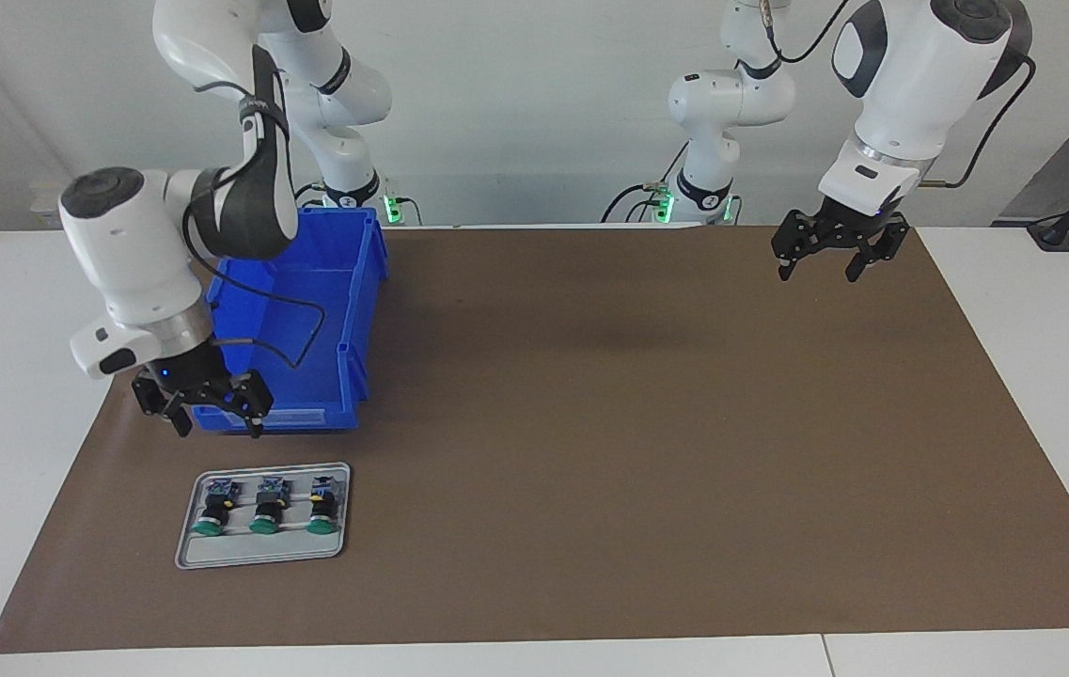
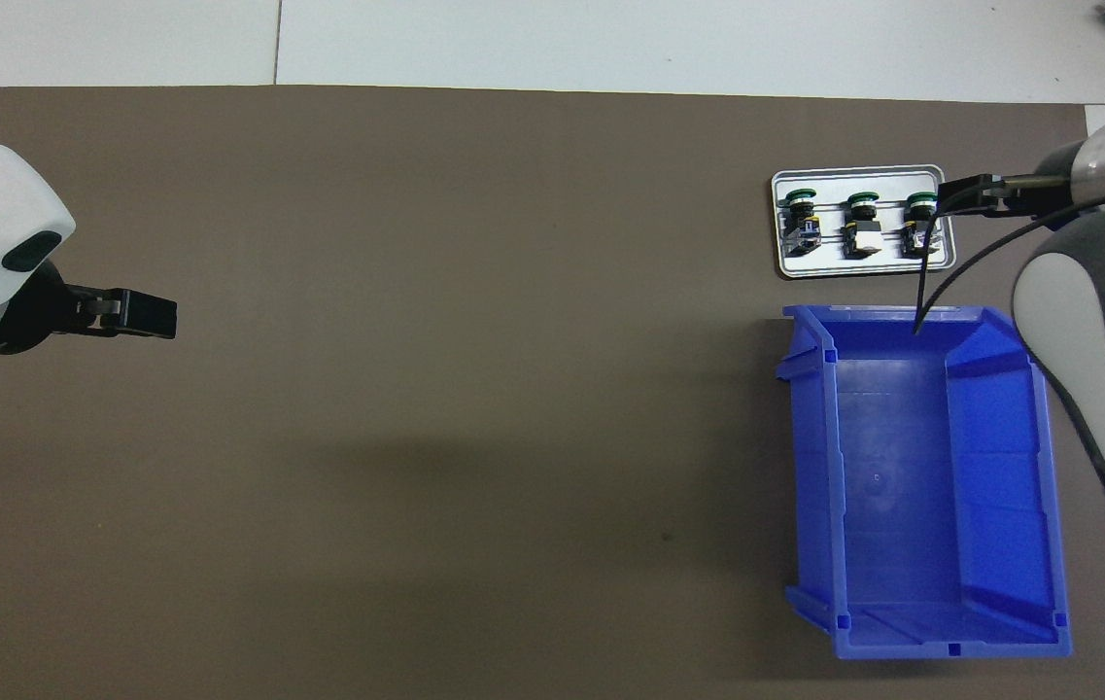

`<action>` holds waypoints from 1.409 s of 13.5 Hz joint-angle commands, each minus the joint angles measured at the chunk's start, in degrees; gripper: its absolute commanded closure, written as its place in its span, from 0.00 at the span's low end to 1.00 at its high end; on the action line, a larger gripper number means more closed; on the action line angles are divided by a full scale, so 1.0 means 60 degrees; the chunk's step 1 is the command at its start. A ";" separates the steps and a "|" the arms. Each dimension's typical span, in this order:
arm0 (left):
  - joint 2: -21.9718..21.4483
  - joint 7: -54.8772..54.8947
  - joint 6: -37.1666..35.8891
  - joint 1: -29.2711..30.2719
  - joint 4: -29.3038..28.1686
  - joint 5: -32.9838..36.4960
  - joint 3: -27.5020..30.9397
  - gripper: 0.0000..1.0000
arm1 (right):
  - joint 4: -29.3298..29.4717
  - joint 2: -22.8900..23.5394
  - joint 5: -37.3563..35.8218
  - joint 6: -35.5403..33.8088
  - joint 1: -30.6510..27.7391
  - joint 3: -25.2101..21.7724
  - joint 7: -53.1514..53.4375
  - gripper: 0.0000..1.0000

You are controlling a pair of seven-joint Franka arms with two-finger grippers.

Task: Place and press button with both arms
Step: 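Reach the right gripper to the metal tray and grasp a button part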

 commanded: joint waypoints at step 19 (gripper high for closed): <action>-0.0306 0.0097 0.0131 0.0151 -0.0342 -0.0104 -0.0080 0.00 | -0.0590 0.2088 0.0365 0.2823 -0.0090 0.0137 -0.0286 1.00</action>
